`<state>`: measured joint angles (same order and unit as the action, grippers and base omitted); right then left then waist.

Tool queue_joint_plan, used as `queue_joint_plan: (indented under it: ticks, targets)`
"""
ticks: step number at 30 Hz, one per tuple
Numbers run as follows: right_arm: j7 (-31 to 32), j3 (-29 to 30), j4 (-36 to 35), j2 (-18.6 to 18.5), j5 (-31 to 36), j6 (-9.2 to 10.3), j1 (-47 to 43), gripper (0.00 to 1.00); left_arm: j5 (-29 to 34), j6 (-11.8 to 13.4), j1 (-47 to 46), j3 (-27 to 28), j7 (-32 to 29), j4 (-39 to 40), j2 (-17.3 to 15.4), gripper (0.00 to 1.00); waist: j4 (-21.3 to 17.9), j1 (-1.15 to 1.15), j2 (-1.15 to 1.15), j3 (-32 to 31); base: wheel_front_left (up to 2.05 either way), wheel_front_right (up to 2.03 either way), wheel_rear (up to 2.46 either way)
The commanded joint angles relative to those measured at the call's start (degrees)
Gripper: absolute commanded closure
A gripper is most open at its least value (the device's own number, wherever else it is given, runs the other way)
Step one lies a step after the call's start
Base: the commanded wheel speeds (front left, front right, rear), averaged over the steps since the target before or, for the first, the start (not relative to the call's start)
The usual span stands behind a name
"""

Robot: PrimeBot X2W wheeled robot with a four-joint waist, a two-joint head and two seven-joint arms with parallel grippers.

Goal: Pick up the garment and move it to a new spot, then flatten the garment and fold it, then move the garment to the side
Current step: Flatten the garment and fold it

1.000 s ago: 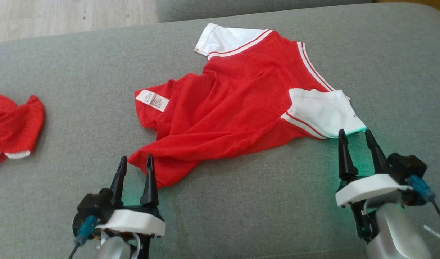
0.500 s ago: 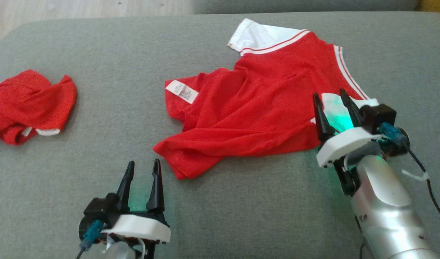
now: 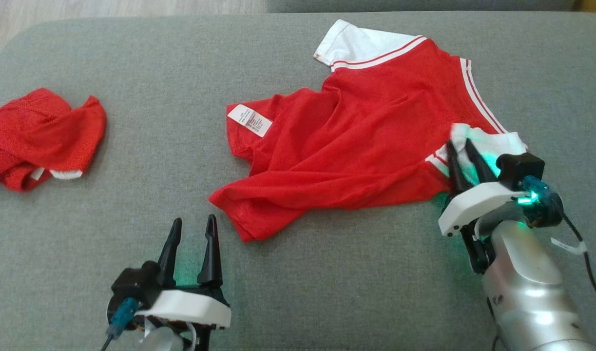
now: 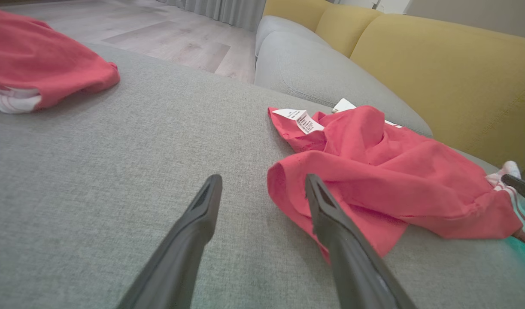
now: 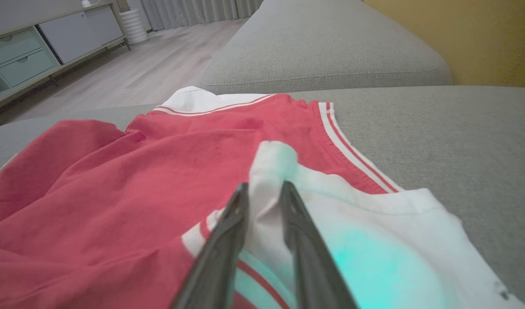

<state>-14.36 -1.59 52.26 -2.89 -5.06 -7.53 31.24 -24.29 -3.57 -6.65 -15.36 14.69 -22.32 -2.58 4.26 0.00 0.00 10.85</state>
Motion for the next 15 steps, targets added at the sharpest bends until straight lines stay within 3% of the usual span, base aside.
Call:
queue_joint_plan:
  ticks: [1, 8, 15]
  targets:
    - [-0.63, -1.08, -1.55, 0.02, -0.28, 0.04, 1.73, 1.00, -0.24, -0.16, -1.56, 1.32, 0.30, 1.48, -0.30, 0.00, -0.01, 0.00, 0.00, 0.06, 0.00, 0.00, 0.00]
    - [-0.63, 0.16, -4.63, 0.02, -1.41, 0.04, 1.62, 1.00, -0.40, -0.45, -1.32, 1.53, 0.30, 1.19, -0.30, 0.00, 0.25, 0.00, 0.00, 0.29, 0.00, 0.00, 0.00]
    - [-0.63, -0.81, -21.11, 0.02, -4.99, 0.04, 1.88, 1.00, -0.29, -0.68, -0.79, 1.69, 0.30, 1.12, -0.30, 0.00, 0.95, 0.00, 0.00, -0.88, 0.00, 0.00, 0.00]
